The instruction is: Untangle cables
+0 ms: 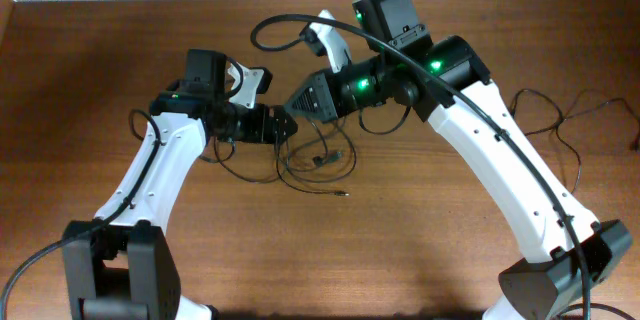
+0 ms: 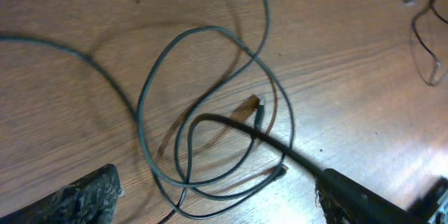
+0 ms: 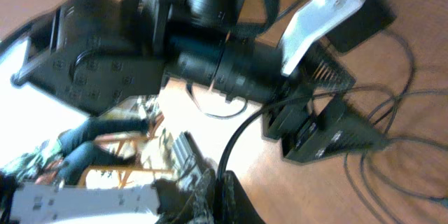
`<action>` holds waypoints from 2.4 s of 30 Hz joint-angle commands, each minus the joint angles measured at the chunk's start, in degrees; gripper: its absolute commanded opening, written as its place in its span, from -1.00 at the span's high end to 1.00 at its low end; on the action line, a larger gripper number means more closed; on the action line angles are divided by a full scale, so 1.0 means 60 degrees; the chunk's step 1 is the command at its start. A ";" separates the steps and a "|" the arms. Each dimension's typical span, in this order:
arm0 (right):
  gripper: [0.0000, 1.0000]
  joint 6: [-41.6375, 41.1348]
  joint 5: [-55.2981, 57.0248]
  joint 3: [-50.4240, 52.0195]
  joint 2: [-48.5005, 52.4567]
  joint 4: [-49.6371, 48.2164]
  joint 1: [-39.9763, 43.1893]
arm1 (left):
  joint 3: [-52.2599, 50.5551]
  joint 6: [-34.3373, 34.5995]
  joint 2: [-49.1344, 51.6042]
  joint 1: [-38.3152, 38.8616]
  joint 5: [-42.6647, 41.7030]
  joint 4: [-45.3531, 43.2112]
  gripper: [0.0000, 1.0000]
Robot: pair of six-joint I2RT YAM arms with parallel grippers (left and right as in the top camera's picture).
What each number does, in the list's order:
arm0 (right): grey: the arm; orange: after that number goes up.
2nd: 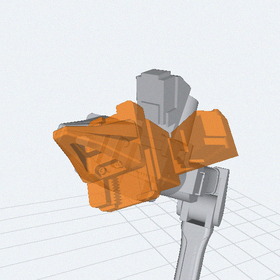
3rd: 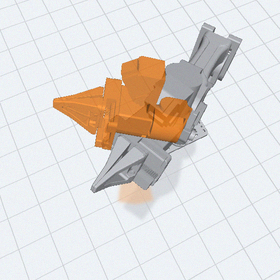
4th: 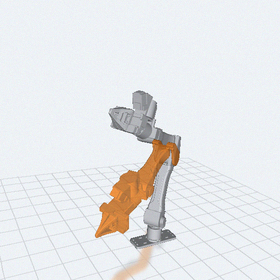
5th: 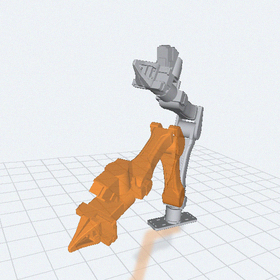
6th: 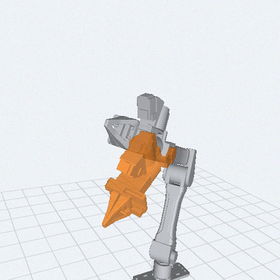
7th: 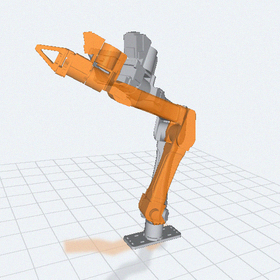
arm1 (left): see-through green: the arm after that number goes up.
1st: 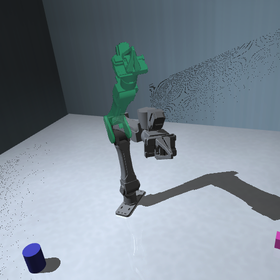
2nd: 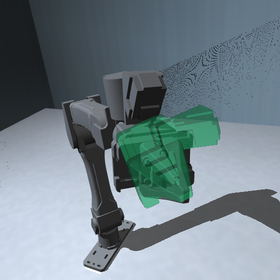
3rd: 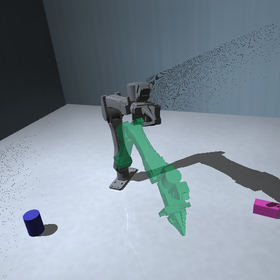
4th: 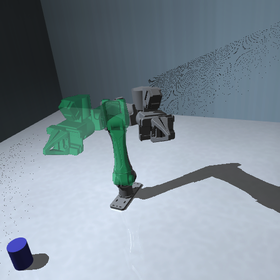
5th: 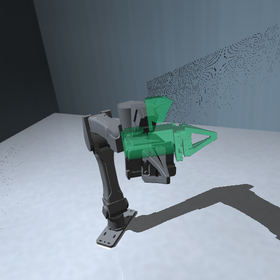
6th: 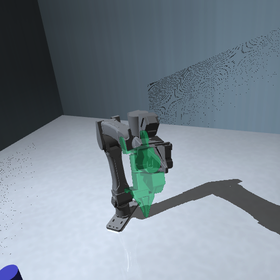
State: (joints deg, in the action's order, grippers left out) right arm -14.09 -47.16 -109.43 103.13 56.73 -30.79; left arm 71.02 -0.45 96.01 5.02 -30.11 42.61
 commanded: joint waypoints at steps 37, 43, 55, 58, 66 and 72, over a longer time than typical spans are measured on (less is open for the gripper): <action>0.92 0.0495 0.6980 0.0197 -0.1789 0.5781 0.5402 | 0.2626 0.4138 -0.3956 -0.2481 -0.3563 -0.2331 -0.64; 0.92 -0.0492 0.8047 0.1778 -0.1785 0.4554 0.5701 | 0.2608 0.3122 -0.4076 -0.2463 -0.3523 -0.0025 -0.54; 0.92 -0.1559 0.9515 0.3650 -0.0594 0.2302 0.6579 | 0.2535 0.1264 -0.2907 -0.1173 -0.0189 0.2918 -0.61; 0.92 -0.1559 0.9511 0.3650 -0.0069 0.2204 0.7038 | 0.2535 0.1268 -0.2291 -0.1031 0.0025 0.2922 -0.59; 0.92 -0.1734 0.9296 0.3650 0.0521 0.2044 0.8309 | 0.2535 0.1260 -0.1741 -0.1031 0.0029 0.2918 -0.58; -0.69 -0.1730 0.8714 0.3541 0.0517 0.2073 0.8448 | 0.2535 0.1264 -0.1741 -0.1020 -0.0007 0.3024 0.42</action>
State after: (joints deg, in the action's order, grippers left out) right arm -24.03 6.52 -87.94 105.58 68.69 19.81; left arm 85.91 7.42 85.73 -1.04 -30.06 60.34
